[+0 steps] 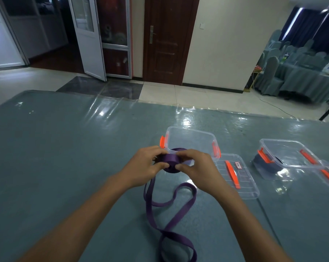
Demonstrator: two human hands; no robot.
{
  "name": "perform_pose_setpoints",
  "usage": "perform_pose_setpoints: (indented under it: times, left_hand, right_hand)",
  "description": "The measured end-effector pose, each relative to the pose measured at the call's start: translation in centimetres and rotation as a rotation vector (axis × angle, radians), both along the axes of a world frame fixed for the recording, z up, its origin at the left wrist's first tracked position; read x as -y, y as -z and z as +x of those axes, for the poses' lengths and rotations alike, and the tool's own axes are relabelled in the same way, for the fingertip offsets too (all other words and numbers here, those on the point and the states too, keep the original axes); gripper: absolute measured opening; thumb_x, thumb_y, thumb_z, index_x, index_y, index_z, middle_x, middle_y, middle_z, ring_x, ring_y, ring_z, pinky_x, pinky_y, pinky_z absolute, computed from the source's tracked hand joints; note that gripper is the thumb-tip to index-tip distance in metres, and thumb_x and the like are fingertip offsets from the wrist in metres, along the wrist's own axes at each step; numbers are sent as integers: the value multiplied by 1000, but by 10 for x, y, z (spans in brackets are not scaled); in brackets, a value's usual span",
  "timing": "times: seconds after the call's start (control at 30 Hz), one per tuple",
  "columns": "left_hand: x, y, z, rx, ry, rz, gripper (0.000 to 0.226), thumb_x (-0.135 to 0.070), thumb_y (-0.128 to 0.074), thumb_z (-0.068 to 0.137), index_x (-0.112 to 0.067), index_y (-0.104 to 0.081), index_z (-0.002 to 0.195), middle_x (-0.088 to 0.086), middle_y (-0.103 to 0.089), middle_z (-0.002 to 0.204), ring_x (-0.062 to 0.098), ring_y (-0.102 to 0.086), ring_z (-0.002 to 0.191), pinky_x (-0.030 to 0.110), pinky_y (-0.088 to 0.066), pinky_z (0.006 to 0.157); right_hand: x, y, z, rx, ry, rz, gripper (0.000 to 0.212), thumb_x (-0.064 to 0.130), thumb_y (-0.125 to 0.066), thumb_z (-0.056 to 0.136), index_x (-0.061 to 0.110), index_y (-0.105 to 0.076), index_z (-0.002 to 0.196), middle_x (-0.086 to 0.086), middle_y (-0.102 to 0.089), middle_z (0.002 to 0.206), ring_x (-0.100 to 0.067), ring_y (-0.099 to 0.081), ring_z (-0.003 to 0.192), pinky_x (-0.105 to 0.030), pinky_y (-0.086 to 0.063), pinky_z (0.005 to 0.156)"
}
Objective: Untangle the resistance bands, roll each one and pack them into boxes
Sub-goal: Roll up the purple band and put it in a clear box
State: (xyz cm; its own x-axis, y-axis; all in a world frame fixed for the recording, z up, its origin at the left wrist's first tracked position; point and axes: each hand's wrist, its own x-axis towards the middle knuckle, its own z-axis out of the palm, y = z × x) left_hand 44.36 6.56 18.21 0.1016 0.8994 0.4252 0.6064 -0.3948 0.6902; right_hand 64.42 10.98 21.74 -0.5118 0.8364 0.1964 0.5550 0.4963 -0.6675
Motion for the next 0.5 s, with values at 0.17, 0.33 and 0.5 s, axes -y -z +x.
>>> perform_pose_setpoints:
  times: [0.17, 0.33, 0.5]
  left_hand:
    - [1, 3, 3, 91, -29, 5, 28, -10, -78, 83, -17, -72, 110, -18, -66, 97, 7, -65, 91, 27, -54, 86]
    - [1, 4, 13, 551, -130, -96, 30, -4, -80, 81, -17, -75, 107, -5, -76, 100, 13, -72, 95, 28, -57, 88]
    - [-1, 13, 14, 722, -154, -154, 31, -5, -81, 78, -17, -73, 106, -4, -78, 100, 13, -73, 95, 23, -55, 86]
  right_hand:
    - [-3, 5, -1, -93, -11, -102, 22, 2, -73, 83, 20, -71, 94, 10, -69, 88, 5, -63, 88, -9, -48, 80]
    - [-2, 21, -2, -604, -31, -530, 25, -10, -63, 88, 6, -72, 105, -21, -72, 103, -33, -71, 98, -39, -61, 79]
    - [2, 32, -7, -930, 33, -797, 28, -7, -56, 93, -3, -65, 119, -26, -67, 119, -38, -67, 111, -37, -60, 85]
